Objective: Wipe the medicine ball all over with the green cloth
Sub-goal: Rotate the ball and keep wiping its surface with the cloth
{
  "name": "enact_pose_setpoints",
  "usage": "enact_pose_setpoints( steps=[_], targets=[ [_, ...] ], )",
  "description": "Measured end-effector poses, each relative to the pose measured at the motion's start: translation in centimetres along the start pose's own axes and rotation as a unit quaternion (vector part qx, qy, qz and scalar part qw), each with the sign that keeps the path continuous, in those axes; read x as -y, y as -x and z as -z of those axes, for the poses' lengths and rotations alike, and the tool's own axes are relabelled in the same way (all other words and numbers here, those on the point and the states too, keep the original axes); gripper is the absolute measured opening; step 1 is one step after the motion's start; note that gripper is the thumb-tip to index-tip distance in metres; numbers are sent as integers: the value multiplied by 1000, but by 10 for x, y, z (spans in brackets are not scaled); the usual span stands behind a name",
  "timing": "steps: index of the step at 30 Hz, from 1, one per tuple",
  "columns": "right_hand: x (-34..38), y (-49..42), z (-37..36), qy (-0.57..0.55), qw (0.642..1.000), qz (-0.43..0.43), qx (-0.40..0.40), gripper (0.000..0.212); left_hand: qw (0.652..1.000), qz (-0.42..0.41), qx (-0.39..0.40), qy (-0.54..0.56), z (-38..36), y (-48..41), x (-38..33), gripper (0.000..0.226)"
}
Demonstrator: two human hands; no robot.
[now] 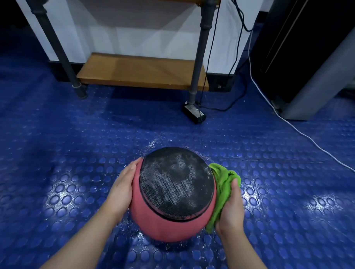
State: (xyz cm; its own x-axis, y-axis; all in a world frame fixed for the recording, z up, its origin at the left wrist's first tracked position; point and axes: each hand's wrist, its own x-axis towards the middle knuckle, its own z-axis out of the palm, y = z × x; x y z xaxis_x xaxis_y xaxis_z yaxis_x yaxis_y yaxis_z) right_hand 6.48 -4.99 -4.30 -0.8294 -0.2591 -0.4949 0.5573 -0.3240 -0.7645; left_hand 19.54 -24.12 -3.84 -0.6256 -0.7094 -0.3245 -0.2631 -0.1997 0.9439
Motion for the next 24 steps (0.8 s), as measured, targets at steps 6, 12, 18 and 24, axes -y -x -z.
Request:
enact_pose_setpoints(
  steps=[6, 12, 18, 24],
  targets=[
    [14, -4, -2, 3, 1000, -1, -6, 53, 987, -11, -154, 44, -17, 14, -6, 31],
    [51, 10, -13, 152, 984, 96, -6, 63, 982, -14, -165, 91, -32, 16, -5, 35],
    [48, 44, -54, 356, 897, 251, 80, 44, 991, -55, -121, -16, -38, 19, -5, 55],
    [27, 32, -45, 597, 741, 297, 78, 89, 974, -137, -130, -125, -56, 32, -9, 50]
  ],
)
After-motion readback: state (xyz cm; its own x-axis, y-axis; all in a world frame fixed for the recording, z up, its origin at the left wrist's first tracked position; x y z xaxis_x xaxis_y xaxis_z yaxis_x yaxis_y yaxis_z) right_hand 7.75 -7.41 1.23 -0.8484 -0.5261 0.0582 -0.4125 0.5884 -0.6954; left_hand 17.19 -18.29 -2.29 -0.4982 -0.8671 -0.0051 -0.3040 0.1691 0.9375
